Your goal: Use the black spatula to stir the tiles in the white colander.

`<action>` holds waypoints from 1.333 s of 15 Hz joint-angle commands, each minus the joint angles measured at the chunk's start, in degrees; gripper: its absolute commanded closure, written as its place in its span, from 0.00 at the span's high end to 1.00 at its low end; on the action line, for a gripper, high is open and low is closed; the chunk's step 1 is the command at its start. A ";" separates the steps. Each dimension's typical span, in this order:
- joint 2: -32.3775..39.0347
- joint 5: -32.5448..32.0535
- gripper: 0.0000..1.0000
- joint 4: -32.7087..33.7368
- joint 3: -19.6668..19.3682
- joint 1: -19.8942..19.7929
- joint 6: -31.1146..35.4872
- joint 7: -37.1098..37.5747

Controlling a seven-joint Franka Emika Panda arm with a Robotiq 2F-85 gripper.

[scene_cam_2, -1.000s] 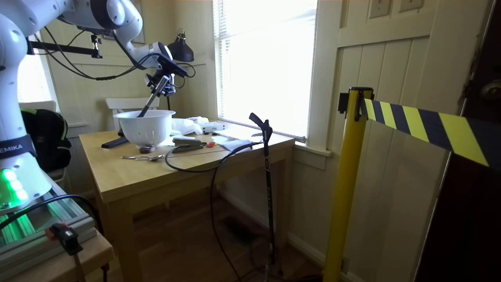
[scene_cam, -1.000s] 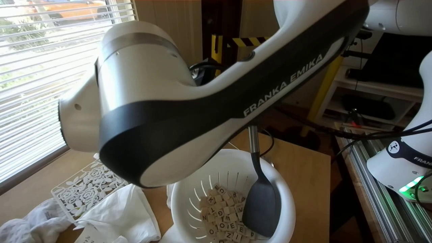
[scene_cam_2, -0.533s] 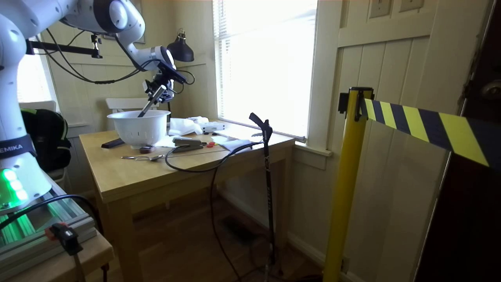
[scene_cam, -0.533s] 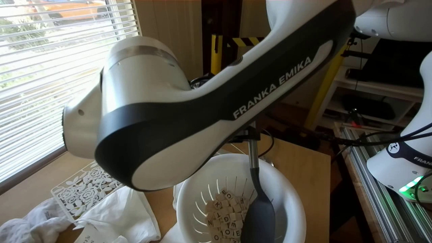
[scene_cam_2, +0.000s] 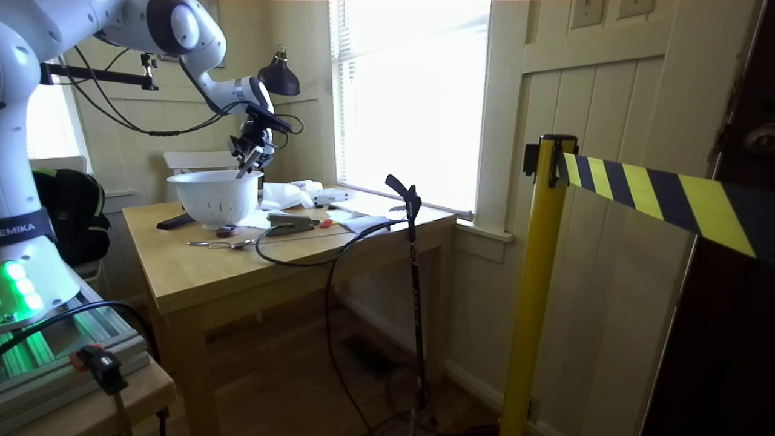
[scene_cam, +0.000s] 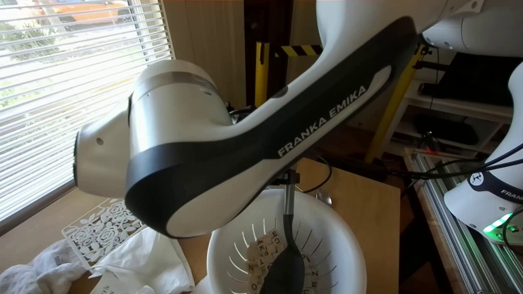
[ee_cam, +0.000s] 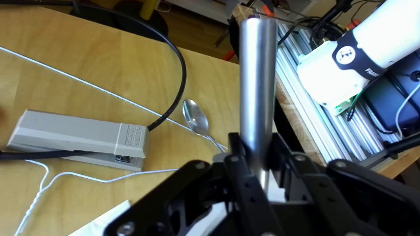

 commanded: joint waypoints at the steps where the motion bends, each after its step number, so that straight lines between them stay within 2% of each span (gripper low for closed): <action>1: 0.31 -3.08 0.06 0.77 -0.74 0.50 2.40 2.97; 7: -2.64 -6.57 0.06 -2.24 -2.95 0.40 1.90 5.56; 15: -5.52 -7.09 0.06 -5.30 -6.00 0.04 2.98 11.69; 20: -7.12 -5.28 0.06 -7.83 -2.97 -2.15 -3.87 12.31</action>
